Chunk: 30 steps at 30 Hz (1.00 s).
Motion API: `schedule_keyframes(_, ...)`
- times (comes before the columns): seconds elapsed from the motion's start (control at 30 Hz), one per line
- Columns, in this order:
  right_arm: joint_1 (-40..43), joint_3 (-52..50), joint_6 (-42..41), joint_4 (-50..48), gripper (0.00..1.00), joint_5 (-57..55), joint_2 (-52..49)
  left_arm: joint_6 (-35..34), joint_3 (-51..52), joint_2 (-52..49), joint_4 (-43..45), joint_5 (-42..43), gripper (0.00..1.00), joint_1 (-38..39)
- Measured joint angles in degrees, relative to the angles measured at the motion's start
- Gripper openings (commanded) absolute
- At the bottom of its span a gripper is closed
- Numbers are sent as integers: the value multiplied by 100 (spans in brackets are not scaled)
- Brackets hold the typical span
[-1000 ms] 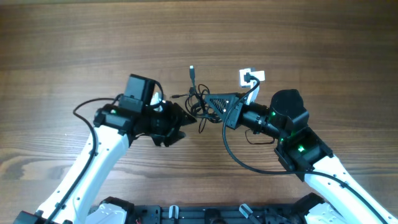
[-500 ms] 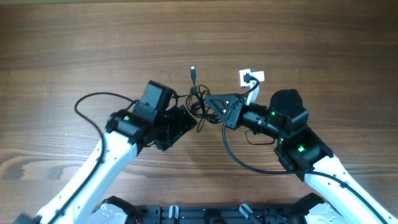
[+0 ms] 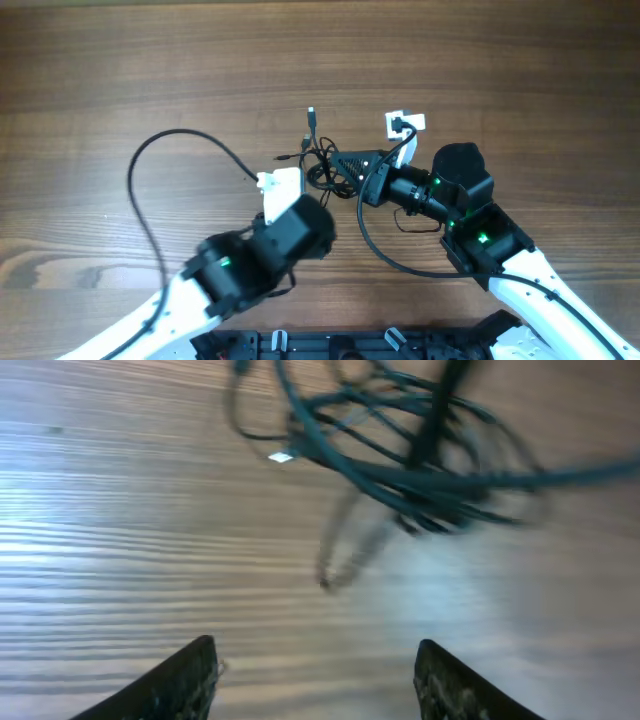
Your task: Untangle cables
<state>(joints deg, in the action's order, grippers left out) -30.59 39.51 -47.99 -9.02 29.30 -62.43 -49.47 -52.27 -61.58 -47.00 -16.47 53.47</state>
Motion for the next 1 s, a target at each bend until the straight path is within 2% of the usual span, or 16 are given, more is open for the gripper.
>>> schedule_keyframes(0.07,0,0,-20,0,4,-2,0,-415,15,-525,164,-501,64,44)
schedule_keyframes(0.17,0,0,-20,0,5,-2,-4,-647,28,-1091,610,-785,62,44)
schedule_keyframes(0.23,9,0,-37,0,5,-26,-4,-730,39,-1370,809,-907,56,44)
schedule_keyframes(0.27,33,0,-59,-7,5,-72,-4,-767,50,-1539,968,-1014,32,44)
schedule_keyframes(0.3,52,0,-66,-4,5,-111,-4,-787,59,-1659,1088,-1088,16,44)
schedule_keyframes(0.33,74,0,-81,-4,4,-149,-4,-835,66,-1753,1163,-1145,4,44)
schedule_keyframes(0.57,74,0,-81,179,4,-219,-4,-876,94,-1779,1176,-1718,4,-223)
schedule_keyframes(0.73,245,4,-52,1165,5,-236,-4,-933,101,-811,634,-1797,4,-955)
schedule_keyframes(0.8,459,4,-37,1438,4,-236,-4,-990,101,-264,402,-1753,17,-1261)
schedule_keyframes(0.83,518,4,-35,1484,5,-234,-11,-994,101,-66,365,-1716,29,-1370)
schedule_keyframes(0.9,590,4,-17,1504,5,-232,-15,-859,101,393,374,-1285,33,-1591)
schedule_keyframes(1.0,651,4,-378,1685,5,-153,-15,-389,101,476,393,-444,36,-1611)
